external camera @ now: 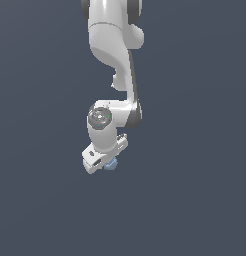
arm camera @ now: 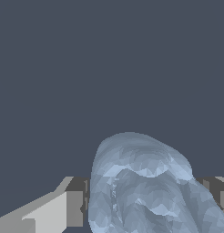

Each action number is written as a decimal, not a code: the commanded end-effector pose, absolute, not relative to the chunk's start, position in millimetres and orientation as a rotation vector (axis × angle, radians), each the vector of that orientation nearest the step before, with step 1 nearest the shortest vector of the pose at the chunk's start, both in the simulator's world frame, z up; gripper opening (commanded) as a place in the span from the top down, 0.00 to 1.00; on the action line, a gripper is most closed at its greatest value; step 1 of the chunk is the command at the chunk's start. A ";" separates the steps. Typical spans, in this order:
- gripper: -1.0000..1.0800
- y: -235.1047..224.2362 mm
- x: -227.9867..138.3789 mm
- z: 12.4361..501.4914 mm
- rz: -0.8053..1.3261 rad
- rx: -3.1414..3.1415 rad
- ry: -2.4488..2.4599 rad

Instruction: Pick up the object and move it to a goal position.

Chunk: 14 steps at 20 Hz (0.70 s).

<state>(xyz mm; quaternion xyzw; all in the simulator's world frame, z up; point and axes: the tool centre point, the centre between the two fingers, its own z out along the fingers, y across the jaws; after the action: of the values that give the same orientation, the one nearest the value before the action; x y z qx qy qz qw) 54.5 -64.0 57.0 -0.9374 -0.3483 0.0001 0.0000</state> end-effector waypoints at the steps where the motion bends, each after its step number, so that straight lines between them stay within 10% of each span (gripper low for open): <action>1: 1.00 -63.9 54.5 57.1 0.000 -2.945 -1.094; 14: 1.00 -84.6 26.5 59.3 0.000 -2.945 -1.094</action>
<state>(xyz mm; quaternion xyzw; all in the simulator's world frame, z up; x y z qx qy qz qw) 32.4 -79.7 58.7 -0.9372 -0.3487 0.0001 0.0002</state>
